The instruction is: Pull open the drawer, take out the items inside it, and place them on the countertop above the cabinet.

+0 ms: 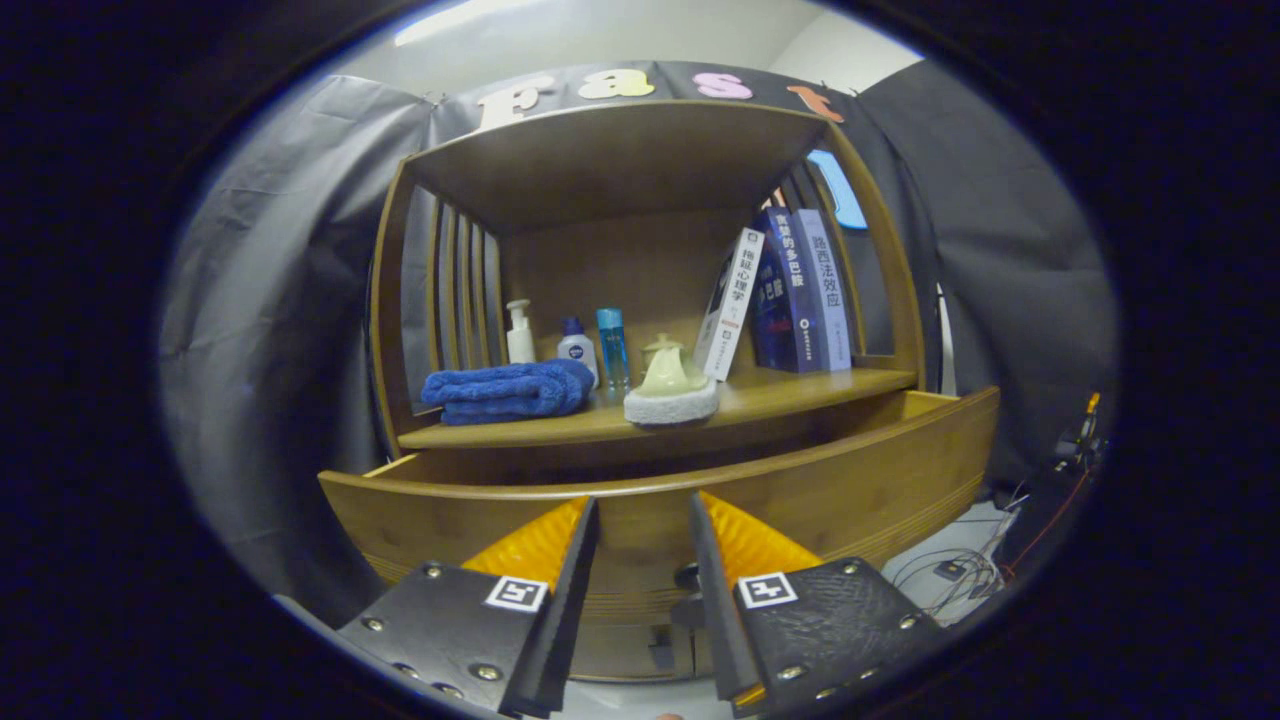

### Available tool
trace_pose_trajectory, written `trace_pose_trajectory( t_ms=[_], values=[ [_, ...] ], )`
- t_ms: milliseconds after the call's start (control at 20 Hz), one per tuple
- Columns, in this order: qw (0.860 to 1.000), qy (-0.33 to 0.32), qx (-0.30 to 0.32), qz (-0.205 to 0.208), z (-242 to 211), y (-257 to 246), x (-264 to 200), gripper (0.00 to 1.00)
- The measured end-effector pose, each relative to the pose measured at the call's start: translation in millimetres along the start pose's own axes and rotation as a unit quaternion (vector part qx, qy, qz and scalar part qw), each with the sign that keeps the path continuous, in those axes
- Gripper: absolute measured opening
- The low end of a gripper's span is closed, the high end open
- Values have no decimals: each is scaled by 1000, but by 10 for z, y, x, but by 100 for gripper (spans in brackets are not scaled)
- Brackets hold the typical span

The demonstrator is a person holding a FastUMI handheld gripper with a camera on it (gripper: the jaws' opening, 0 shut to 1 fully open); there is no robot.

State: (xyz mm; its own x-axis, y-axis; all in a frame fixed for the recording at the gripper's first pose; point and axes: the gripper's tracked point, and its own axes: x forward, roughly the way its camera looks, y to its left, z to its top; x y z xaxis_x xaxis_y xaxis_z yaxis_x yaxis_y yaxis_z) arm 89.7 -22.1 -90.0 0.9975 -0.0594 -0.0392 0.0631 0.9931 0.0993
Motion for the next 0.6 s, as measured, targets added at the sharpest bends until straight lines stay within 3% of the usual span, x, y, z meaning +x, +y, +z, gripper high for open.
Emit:
trace_pose_trajectory(
  t_ms=[600],
  values=[
    [1000, 12, -7, 21, -21, 55, 798, 55]
  ],
)
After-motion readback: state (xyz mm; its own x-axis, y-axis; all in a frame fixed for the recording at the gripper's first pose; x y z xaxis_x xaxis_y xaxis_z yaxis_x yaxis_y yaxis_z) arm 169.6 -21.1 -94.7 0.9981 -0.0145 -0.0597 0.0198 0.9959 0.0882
